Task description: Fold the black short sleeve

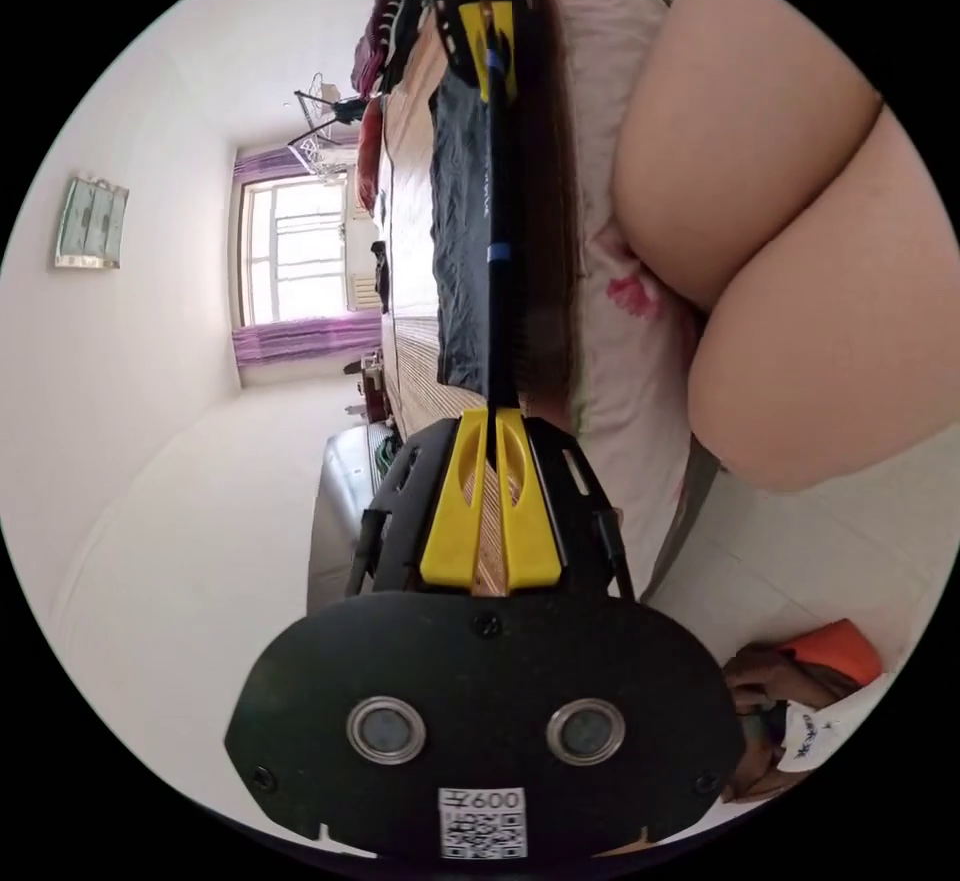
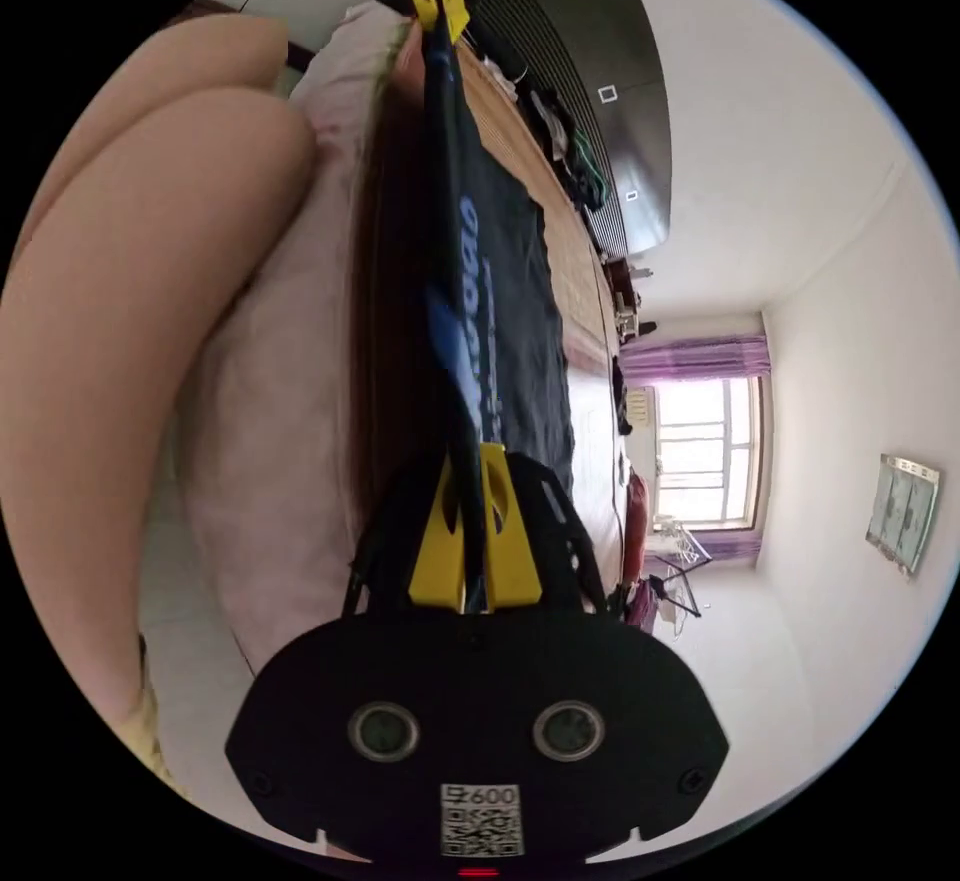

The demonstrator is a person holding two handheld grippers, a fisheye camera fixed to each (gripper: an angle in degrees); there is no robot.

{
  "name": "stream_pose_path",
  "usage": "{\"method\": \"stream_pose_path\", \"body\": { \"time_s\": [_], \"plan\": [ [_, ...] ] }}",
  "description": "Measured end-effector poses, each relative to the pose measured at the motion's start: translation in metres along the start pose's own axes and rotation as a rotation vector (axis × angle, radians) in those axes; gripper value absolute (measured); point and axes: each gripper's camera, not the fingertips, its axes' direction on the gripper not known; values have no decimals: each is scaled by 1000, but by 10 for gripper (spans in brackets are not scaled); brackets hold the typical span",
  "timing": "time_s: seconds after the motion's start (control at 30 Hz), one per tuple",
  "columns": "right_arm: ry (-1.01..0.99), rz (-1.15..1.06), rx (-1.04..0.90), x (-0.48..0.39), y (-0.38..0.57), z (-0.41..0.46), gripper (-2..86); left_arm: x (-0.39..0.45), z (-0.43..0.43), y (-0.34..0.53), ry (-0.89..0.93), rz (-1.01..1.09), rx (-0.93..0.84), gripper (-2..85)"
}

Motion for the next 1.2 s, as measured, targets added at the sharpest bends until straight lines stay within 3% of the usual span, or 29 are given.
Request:
{"method": "stream_pose_path", "body": {
  "time_s": [0.1, 0.2, 0.33, 0.5, 0.63, 0.87, 0.93, 1.07, 1.2],
  "plan": [
    [16, 14, -10, 4, 33, -21, -8, 31, -16, 0, 8, -46, 0, 20],
    [28, 40, -216, 12, 50, -21, -8, 65, -28, -13, 26, -91, -34, 20],
    [-47, 187, -212, 25, 47, -58, -8, 103, -46, -33, 69, -133, -44, 19],
    [-79, 210, -205, 47, -2, -125, -8, 143, -96, -67, 87, -214, -89, 20],
    [25, 334, -144, 119, -31, -247, -8, 153, -184, -96, 4, -270, -119, 20],
    [315, 572, 49, 244, -93, -457, -9, 108, -374, -147, -307, -439, -152, 19],
    [305, 572, 102, 269, -114, -474, -9, 98, -392, -160, -344, -469, -139, 20],
    [209, 486, 82, 342, -187, -435, -9, 58, -357, -189, -221, -560, -59, 20],
    [303, 446, 52, 395, -251, -403, -8, 19, -313, -236, -260, -621, -61, 20]
  ]
}}
